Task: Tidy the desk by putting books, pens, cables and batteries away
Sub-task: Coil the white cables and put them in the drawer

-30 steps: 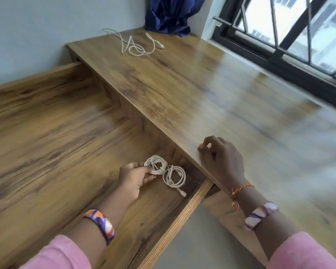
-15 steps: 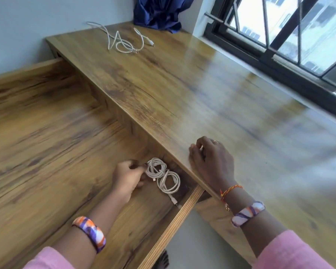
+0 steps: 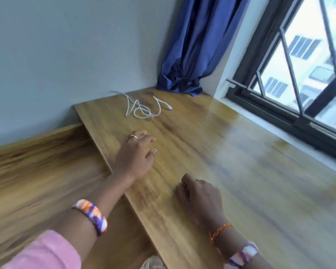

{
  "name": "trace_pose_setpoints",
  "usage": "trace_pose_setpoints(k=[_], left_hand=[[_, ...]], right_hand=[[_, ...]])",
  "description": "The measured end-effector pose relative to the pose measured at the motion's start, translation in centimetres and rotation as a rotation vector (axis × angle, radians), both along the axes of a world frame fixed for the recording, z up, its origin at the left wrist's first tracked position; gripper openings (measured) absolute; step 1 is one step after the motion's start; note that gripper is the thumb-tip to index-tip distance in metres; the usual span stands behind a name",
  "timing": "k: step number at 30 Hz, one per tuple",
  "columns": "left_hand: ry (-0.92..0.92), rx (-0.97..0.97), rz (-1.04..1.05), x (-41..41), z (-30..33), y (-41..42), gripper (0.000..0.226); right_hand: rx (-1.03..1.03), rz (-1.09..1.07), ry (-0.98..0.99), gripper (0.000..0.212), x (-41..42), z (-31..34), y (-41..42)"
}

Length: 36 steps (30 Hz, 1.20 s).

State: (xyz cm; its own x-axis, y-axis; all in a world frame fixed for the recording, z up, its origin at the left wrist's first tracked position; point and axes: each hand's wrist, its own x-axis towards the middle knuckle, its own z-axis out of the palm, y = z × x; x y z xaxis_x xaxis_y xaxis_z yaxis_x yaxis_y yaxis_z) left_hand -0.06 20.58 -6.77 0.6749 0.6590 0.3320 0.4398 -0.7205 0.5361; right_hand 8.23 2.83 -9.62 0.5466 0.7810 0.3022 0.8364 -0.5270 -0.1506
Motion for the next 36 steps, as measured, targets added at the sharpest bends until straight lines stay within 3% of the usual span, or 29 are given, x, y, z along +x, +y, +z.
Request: trace_pose_setpoints(k=[3,5,7,10,13,18,21,23,31,34,36], left_hand=[[0.187,0.073,0.178,4.1,-0.6,5.5,0.061],[0.252,0.024,0.224,5.8,-0.4,8.8,0.065],[0.271,-0.153,0.246,6.6,0.0,10.5,0.056],[0.135,-0.323,0.266,6.3,0.8,9.2,0.027],[0.024,-0.345,0.16,4.7,0.6,5.0,0.009],[-0.061,-0.611,-0.261,0.7,-0.5,-4.9,0.045],[-0.051,-0.52,-0.373,-1.9,-2.5,-10.4,0.06],[-0.013,-0.425,-0.409,-3.5,-3.3,-12.5,0.058],[0.084,-0.093,-0.503,-7.1,-4.0,-15.3,0.055],[0.062,-0.085,-0.446,-7.3,-3.6,-16.0,0.05],[0.074,-0.109,-0.446,-7.5,-3.4,-16.2,0.05]], right_hand=[[-0.01,-0.031,-0.039,0.025,1.4,-0.2,1.3],[-0.013,-0.029,-0.061,0.025,1.7,-0.6,1.4],[-0.019,-0.021,-0.075,0.025,1.7,-0.8,1.3],[-0.022,-0.017,-0.036,0.026,1.8,-0.8,1.3],[-0.011,-0.008,-0.011,0.025,1.7,-0.8,1.3],[0.177,0.01,0.131,0.021,1.1,-0.2,0.3],[0.211,0.029,0.255,0.059,-0.1,0.7,-1.5],[0.166,0.105,0.14,0.073,-1.3,0.6,-3.4],[0.157,-0.083,0.007,0.063,-7.9,-0.7,-11.9],[0.217,-0.1,0.082,0.031,-9.3,-2.1,-14.4],[0.259,-0.104,0.087,0.024,-10.0,-2.6,-15.4]])
